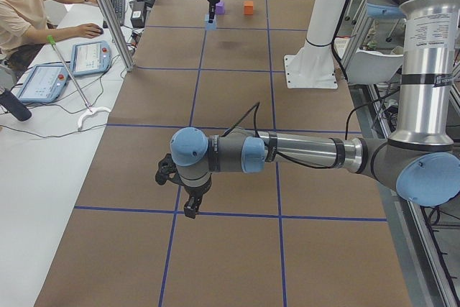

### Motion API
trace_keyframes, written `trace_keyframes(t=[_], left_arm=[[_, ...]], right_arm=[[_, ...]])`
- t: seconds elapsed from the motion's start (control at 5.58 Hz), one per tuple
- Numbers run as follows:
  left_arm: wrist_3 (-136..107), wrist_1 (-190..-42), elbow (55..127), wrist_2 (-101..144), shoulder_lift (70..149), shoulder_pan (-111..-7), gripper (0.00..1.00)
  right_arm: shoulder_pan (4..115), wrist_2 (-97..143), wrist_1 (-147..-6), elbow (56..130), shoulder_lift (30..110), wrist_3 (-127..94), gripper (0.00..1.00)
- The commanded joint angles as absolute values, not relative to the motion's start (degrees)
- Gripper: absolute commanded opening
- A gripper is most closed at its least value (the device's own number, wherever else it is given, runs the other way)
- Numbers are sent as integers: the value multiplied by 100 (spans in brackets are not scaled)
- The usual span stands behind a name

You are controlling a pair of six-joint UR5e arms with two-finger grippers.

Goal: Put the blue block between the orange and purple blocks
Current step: 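Carry the light-blue cube with the right gripper toward the purple cube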

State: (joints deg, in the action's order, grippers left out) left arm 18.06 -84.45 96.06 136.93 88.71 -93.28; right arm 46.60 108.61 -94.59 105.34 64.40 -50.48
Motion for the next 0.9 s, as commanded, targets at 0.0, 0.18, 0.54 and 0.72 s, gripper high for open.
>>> trace_keyframes(t=[0.0,0.18,0.54,0.72], left_arm=[[1802,-8446,9615,13693,8868,-9325,100],[1802,-8568,9580,13693,8868,-9325,100],[1802,-8578,9580,13693,8868,-9325,100],[1802,-8578,9580,13693,8868,-9325,100]], right_arm=[[5017,11030,-9405,11089,7535,-4659,0],[5158,11056,-9300,11353,8046,-4249,0],[5395,11344,-8093,11347,9179,-3895,0],[5466,11425,-7825,11329,9533,-3780,0]])
